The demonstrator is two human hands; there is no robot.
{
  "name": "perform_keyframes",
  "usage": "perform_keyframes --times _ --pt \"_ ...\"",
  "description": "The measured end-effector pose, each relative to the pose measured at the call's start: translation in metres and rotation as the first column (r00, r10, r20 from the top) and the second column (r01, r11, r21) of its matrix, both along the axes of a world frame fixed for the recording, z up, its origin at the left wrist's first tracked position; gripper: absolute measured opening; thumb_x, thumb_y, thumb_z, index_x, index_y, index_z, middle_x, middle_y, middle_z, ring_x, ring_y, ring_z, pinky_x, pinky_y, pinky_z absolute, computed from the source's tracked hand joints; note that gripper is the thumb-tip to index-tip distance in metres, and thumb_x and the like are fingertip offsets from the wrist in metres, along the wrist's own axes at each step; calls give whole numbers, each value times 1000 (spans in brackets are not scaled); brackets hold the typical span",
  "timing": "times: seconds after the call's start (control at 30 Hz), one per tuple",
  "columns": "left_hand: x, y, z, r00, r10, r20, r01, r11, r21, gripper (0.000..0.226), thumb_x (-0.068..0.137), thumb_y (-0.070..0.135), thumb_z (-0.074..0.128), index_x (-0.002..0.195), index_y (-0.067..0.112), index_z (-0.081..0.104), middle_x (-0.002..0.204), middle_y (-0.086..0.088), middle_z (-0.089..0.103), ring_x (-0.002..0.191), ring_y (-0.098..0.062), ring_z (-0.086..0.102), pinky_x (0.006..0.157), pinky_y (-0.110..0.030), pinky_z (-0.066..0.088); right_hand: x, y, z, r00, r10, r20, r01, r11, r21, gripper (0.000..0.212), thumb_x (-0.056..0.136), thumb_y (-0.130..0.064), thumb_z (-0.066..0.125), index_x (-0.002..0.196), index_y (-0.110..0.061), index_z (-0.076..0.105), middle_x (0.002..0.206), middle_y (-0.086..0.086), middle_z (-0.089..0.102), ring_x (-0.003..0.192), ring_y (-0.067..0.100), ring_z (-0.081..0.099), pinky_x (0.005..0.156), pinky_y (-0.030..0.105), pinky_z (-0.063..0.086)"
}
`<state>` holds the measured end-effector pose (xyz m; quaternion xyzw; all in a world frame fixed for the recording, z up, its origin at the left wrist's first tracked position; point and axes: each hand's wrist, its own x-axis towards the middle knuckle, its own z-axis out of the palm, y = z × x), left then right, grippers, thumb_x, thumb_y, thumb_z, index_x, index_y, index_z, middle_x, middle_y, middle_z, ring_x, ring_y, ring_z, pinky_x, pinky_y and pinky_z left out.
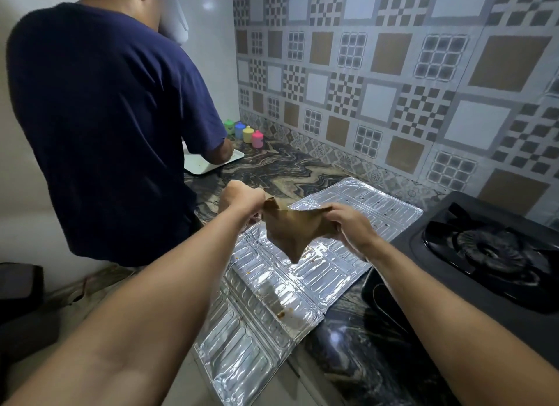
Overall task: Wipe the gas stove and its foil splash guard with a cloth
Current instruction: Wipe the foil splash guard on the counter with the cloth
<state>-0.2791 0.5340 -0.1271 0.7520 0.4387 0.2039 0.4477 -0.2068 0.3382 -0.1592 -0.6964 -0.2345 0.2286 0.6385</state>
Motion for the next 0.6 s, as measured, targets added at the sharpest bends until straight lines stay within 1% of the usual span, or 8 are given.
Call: perform_keyframes --times 0.07,0.17,0.23,0.3,0.37,0.43,0.53,0.6 --pt "-3 -3 -2 994 31 -104 -16 989 144 32 74 25 64 99 5 67 100 -11 68 97 -30 66 73 -28 49 2 -2 0 995 -63 -72 66 997 41 26 75 -16 50 95 -3 60 84 17 54 75 27 51 69 52 53" --pt "-4 -6 -10 990 34 -140 -8 983 184 33 76 26 61 103 8 68 113 -12 67 105 -32 63 79 -31 48 2 -3 5 973 -176 -146 192 976 100 17 90 -4 40 93 -7 56 75 13 53 62 24 52 52 36 47" --pt "-1 -7 -14 994 -6 -109 21 990 143 35 78 24 58 105 3 68 115 -16 66 106 -35 61 82 -33 48 7 -5 7 931 -248 -269 297 942 159 21 90 2 38 85 -7 56 68 10 55 60 21 55 54 33 45" --pt "3 -8 -15 998 -56 5 56 998 6 35 82 23 55 105 0 68 112 -20 66 103 -36 61 81 -36 49 12 -8 11 874 -302 -380 387 906 170 18 89 4 41 83 -3 58 70 12 57 63 22 59 57 33 51" --pt "6 -13 -12 972 -88 219 149 948 -282 28 86 16 47 96 0 67 96 -22 67 84 -34 65 62 -41 56 16 -9 15 811 -378 -446 474 872 123 15 88 4 44 87 2 58 81 17 60 71 27 62 67 43 55" --pt "6 -19 -4 928 -51 368 231 856 -463 31 88 6 36 86 -2 66 74 -20 67 64 -31 65 44 -38 55 18 -9 17 730 -453 -512 570 817 90 16 91 4 41 83 0 55 86 18 60 73 29 60 72 53 52" --pt "8 -29 10 889 -53 455 302 814 -496 38 91 3 33 70 0 64 48 -11 65 51 -26 63 42 -32 54 16 -6 9 651 -491 -578 609 793 12 22 92 0 37 105 -2 55 108 19 61 85 34 60 61 54 50" --pt "10 -34 19 870 -40 492 327 794 -513 35 93 5 36 66 5 59 41 -6 61 53 -24 60 42 -32 54 12 -5 0 639 -481 -601 572 819 -47 30 94 -2 31 117 -2 50 121 20 54 107 42 55 71 70 47"
